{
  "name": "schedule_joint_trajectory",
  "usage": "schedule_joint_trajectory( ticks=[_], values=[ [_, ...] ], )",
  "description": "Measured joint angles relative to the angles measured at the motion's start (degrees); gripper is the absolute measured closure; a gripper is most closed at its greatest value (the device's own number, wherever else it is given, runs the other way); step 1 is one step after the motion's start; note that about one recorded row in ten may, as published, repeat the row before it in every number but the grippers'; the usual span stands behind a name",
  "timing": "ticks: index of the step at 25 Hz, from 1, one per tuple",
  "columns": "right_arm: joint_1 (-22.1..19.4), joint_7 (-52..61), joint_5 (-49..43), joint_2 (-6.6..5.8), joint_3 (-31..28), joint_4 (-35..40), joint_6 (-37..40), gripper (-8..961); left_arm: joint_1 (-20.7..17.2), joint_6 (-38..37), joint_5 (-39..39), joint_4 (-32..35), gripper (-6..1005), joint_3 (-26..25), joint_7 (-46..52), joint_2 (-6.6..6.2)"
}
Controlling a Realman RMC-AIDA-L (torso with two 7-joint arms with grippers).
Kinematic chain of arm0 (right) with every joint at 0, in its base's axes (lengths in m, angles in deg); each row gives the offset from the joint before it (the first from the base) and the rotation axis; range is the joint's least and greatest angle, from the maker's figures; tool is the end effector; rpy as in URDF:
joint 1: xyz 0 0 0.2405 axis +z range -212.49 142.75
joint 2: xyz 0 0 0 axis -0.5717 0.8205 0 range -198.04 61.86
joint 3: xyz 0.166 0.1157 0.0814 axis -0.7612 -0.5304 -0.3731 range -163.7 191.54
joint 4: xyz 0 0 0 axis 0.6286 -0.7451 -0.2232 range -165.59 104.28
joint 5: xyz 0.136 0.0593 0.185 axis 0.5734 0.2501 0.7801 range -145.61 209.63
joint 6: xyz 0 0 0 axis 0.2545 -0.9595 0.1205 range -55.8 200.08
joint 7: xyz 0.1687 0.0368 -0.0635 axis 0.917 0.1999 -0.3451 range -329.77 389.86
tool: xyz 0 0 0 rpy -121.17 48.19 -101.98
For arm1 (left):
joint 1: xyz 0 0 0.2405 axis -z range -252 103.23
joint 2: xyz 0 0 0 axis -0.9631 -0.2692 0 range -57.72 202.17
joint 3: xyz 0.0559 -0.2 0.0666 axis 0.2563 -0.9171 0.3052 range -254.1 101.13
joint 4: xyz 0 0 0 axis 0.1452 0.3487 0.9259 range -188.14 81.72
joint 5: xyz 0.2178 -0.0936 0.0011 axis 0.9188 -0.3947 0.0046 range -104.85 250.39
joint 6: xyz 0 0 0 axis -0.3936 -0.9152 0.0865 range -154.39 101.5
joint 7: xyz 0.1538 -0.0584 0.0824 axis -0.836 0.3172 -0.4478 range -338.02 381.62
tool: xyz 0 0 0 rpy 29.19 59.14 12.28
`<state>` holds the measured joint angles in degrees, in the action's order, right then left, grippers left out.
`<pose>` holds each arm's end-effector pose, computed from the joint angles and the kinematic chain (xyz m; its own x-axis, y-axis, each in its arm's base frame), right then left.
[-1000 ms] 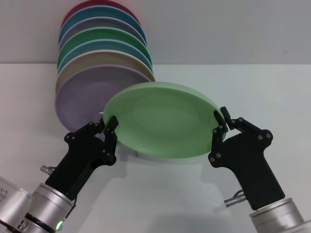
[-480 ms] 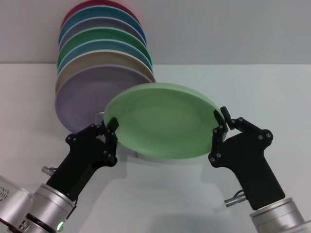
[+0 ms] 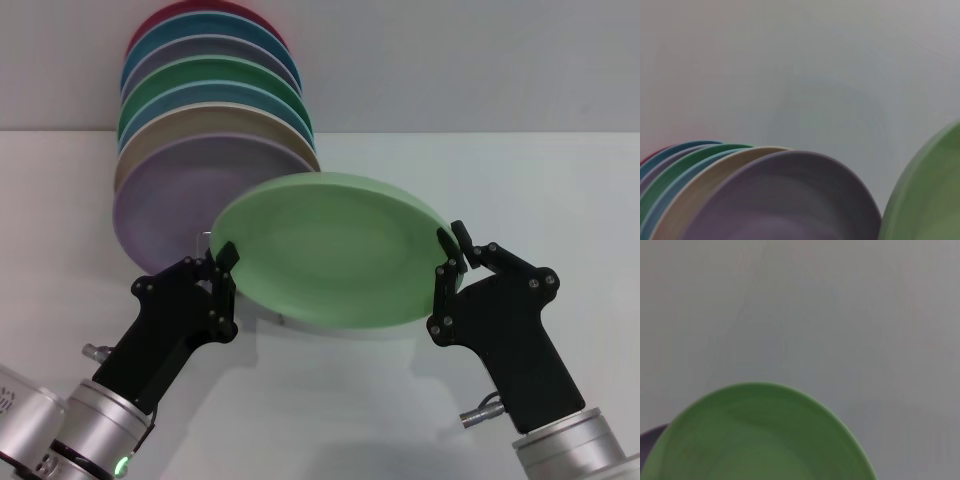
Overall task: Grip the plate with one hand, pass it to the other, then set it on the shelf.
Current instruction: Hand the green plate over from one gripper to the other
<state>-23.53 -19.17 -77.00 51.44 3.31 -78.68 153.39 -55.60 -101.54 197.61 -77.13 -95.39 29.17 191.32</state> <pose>0.1608 0.2491 -0.1076 0.8375 0.3171 -0.4450 -0.3901 -0.2232 -0.8933 -0.2263 0.2941 -0.1027 0.5925 -0.0394 0.8046 0.6730 -0.5247 -0.5213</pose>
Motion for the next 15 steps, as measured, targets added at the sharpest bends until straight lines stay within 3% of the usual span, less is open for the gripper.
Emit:
schedule_joint_trajectory(
  ticks=[9, 15],
  values=[
    [0.55, 0.00, -0.15, -0.09, 0.00, 0.91, -0.03, 930, -0.43, -0.16, -0.28, 0.12, 950, -0.93, -0.17, -0.12],
    [0.27, 0.00, -0.23, -0.19, 0.61, 0.92, 0.25, 840, -1.16, -0.99, -0.27, 0.11, 943, -2.56, -0.44, -0.13]
  ],
)
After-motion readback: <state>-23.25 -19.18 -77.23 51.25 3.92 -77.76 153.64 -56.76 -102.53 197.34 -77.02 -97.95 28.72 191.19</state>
